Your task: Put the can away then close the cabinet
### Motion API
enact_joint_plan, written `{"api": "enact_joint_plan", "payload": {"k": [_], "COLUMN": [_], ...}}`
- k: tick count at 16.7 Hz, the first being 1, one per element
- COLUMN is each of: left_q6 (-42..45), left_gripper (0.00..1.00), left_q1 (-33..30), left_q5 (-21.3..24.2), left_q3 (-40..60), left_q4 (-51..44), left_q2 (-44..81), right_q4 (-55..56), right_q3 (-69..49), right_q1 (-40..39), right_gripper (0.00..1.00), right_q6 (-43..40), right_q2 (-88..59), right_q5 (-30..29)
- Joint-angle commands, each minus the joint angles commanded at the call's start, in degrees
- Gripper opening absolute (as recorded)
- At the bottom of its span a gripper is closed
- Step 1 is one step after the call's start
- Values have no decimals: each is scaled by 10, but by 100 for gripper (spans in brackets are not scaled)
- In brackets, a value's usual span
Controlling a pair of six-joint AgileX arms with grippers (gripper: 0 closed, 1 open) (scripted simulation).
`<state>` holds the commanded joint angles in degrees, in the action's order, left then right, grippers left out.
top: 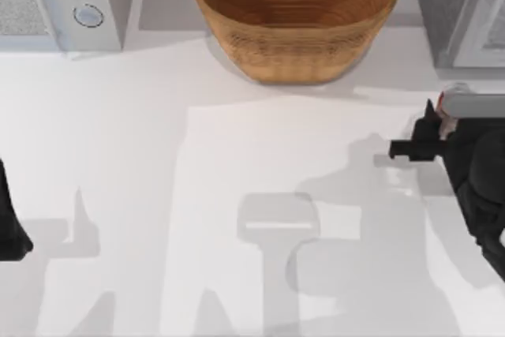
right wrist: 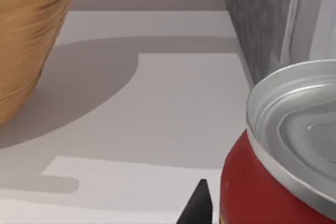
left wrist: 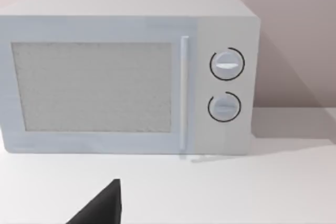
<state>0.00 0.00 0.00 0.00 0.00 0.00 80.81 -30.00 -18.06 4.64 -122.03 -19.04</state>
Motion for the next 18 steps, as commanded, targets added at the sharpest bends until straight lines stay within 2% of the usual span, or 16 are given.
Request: {"api": "enact_joint_plan", "payload": {"k": [10,13,18], "left_q6": [0,0,0], "left_gripper": [100,100,100], "left_q1": [0,0,0], "left_q5": [0,0,0], "left_q3": [0,0,0], "left_q4": [0,0,0], "left_q2": [0,0,0], "right_q4": [-359,-402,-402], "right_q3": [-39,-45,-43], "right_q1": [1,1,1], "right_gripper": [0,0,0], "right_q6": [1,1,2], "right_q2": [306,349,349], "right_q5": [3,3,3]}}
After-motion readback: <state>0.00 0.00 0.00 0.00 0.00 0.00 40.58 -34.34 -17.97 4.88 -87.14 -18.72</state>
